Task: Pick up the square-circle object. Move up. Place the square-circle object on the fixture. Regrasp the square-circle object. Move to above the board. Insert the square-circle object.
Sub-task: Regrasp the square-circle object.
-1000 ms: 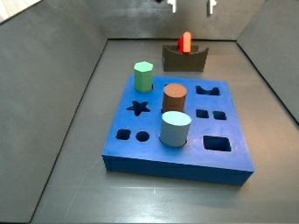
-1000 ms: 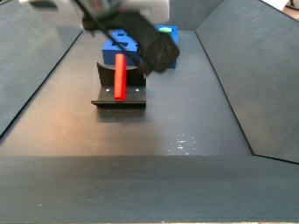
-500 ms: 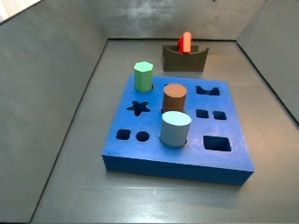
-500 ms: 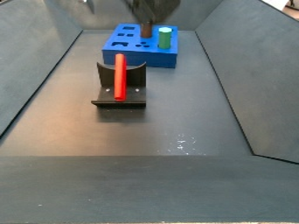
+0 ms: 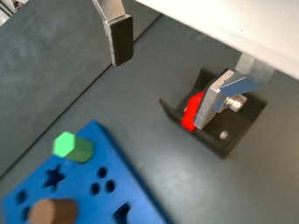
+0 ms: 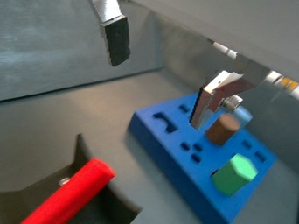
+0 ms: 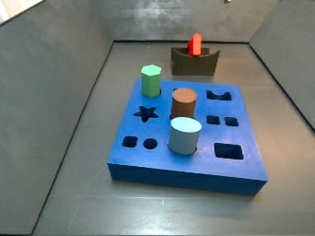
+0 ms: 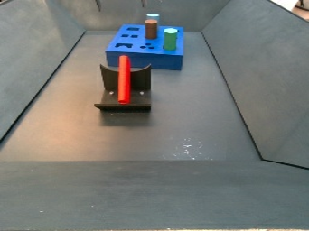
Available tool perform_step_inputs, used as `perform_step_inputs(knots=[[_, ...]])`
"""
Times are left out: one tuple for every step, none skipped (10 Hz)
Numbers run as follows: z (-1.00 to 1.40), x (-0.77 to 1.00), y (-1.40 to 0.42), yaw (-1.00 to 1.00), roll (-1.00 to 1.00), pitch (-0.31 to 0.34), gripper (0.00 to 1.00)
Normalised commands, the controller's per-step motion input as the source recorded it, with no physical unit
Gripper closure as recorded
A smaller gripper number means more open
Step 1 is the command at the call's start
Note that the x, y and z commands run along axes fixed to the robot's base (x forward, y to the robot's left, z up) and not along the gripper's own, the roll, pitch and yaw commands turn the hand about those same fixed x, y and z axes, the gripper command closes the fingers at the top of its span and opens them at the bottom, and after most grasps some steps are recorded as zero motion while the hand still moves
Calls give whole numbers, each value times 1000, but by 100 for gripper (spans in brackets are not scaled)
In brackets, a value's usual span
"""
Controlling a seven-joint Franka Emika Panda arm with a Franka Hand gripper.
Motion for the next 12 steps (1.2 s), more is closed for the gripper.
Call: perform_step_inputs(knots=[[22,-43,-33,13,1000,25,0],[9,-40,-28,13,1000,19,0],[3,-41,-26,14,1000,14,0],[8,-39,-23,15,1000,8,0],[8,-37,-23,16,1000,3,0],[8,-29,-21,17,1000,-5,0],[8,-25,-19,19,1000,-9,0],[7,-27,-18,20,1000,-8,0],[11,-23,-17,21,1000,-7,0],[14,-11,-19,24,1000,-2,0],[4,1,-16,25,1000,3,0],[-4,14,-22,27,1000,8,0]])
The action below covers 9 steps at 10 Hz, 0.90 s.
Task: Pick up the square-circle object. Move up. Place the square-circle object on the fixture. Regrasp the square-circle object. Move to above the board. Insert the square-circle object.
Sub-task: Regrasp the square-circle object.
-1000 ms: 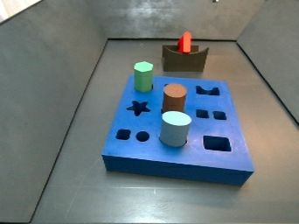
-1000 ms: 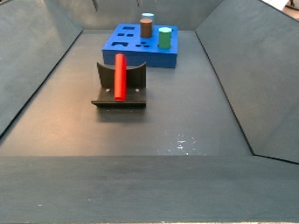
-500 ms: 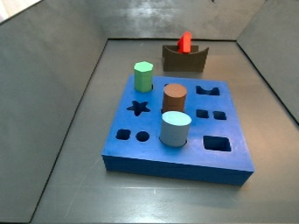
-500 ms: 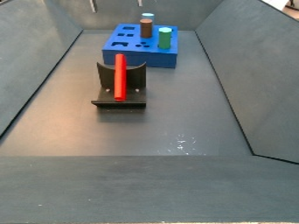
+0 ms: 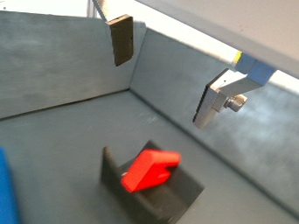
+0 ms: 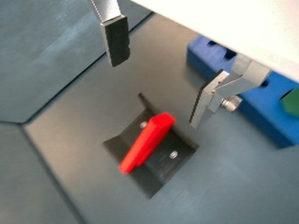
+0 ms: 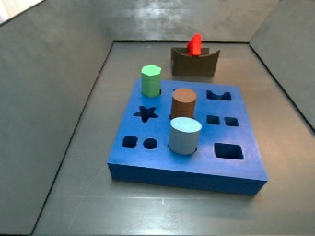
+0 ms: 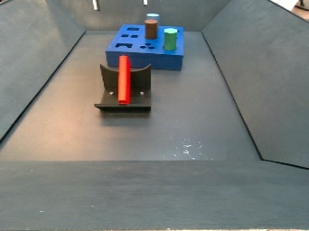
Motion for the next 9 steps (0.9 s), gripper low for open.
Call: perform_step_inputs(knots=[[-5,29,-23,31,1000,19,0],[-8,41,-26,35,1000,30,0],[-12,56,-27,40,1000,45,0],[-8,69,-32,50,1000,72,0],[-7,79,-34,63,1000,97,0],[-12,85,-34,77,1000,117,0],[-20,90,-37,105,866,137,0],[-13,91,-41,118,680,133,0],[-16,92,-40,142,434,119,0]])
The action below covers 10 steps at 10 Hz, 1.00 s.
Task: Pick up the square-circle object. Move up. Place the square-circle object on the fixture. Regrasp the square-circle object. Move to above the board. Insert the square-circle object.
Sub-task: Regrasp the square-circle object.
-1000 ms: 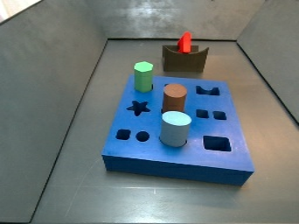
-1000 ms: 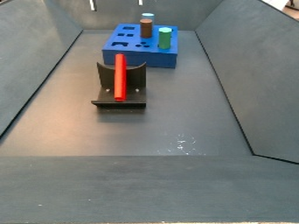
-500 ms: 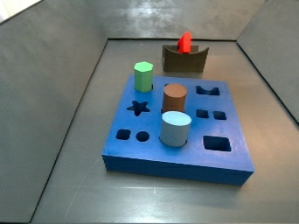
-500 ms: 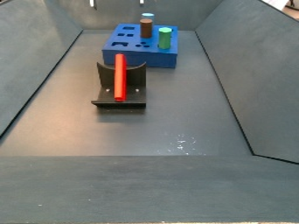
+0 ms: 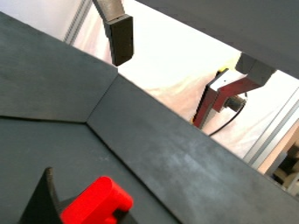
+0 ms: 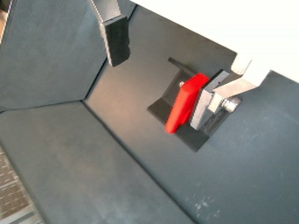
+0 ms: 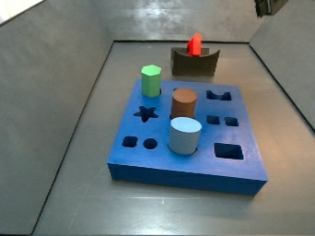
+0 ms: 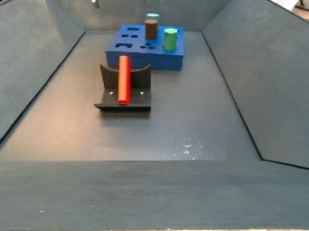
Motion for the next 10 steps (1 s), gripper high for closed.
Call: perform_step_inputs(knots=[[-7,84,-25,160,254,95,0],[-1000,31,77,119,163,49,0],[-1000,31,75,122,147,30,0],[-1000,44,69,120,123,-11,0],[-1000,54,63,109,90,-47,0],[-1000,58,61,102,77,-60,0],[-1000,68,56,74,71,-78,0],[-1000,79,50,55,72,-91,0],[-1000,83,47,41,72,-91,0],[-1000,96,40,13,75,-85,0]])
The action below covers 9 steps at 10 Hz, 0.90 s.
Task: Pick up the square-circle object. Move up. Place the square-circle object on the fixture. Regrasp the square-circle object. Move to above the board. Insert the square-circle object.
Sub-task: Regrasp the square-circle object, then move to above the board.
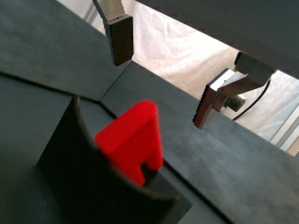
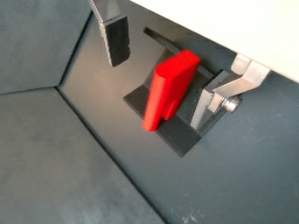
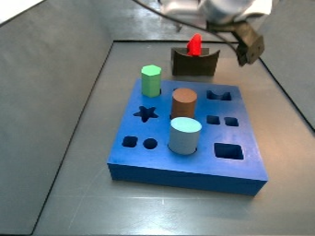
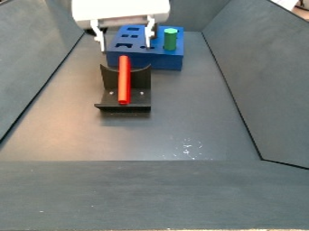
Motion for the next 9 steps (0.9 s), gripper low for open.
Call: perform_step_inputs(knots=[[-1000,106,32,0,76,-75,0],[-954,110,28,-9,75,-59,0],[-809,101,18,-13,74,-47,0],[-661,84,13,-15,74,-36,0],[-473,69,6,-10,70,-34,0],[-335,65,6,-2,62,-33,0],[-216,57,-1,-5,58,-35,0],[0,0,0,0,0,0,100],[1000,-33,239,352,126,200,100]])
